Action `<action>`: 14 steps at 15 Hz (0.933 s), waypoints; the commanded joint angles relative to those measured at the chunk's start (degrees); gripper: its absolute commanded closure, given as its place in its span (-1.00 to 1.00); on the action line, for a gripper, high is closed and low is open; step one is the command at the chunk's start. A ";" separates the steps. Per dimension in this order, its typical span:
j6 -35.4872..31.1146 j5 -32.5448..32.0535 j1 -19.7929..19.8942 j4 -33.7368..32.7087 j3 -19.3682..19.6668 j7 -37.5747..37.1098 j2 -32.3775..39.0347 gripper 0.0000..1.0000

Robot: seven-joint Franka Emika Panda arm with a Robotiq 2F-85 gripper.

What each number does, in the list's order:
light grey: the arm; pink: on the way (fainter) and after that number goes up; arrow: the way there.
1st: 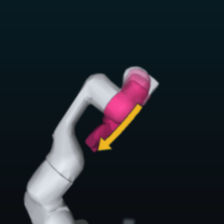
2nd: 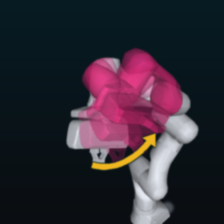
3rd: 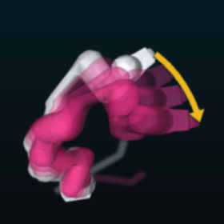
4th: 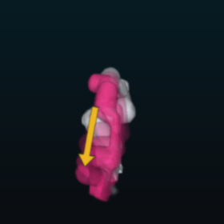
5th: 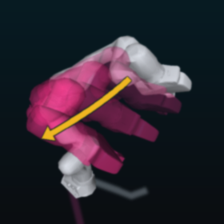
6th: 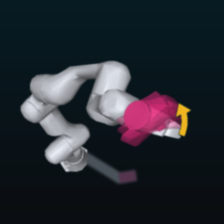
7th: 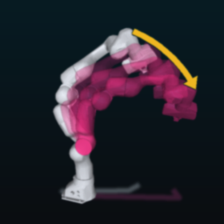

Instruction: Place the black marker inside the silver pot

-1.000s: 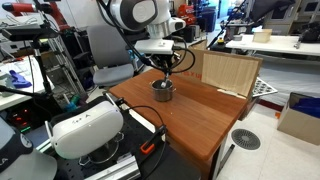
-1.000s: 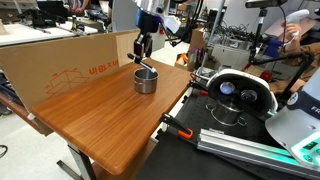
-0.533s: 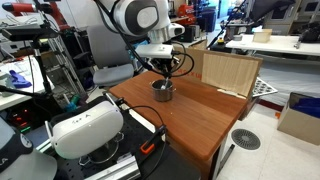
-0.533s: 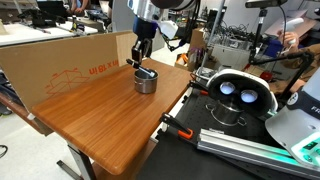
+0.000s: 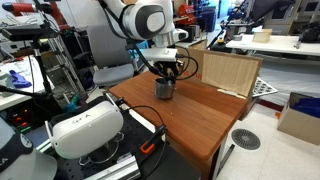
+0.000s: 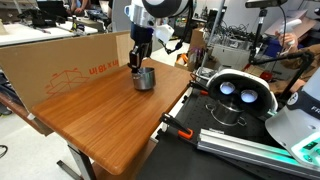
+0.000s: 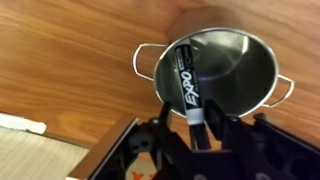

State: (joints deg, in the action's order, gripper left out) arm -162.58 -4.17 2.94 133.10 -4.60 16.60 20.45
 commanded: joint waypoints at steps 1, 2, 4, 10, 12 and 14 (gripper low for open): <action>2.30 -1.52 -1.23 -2.08 1.27 -1.83 1.30 -0.45; 2.73 -1.49 -1.20 -2.28 1.29 -1.85 1.32 -0.63; 3.41 -1.40 -1.07 -2.74 1.29 -1.63 1.62 -0.93; 5.35 -0.90 -0.59 -2.94 0.77 -0.71 1.10 -1.00; 5.85 -0.60 -0.34 -2.70 0.48 -0.27 0.56 -1.00; 6.54 -0.65 -0.30 -2.19 0.42 -0.07 -0.27 -1.00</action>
State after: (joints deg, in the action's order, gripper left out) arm -158.49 -4.30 2.78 130.83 -4.20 16.32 21.46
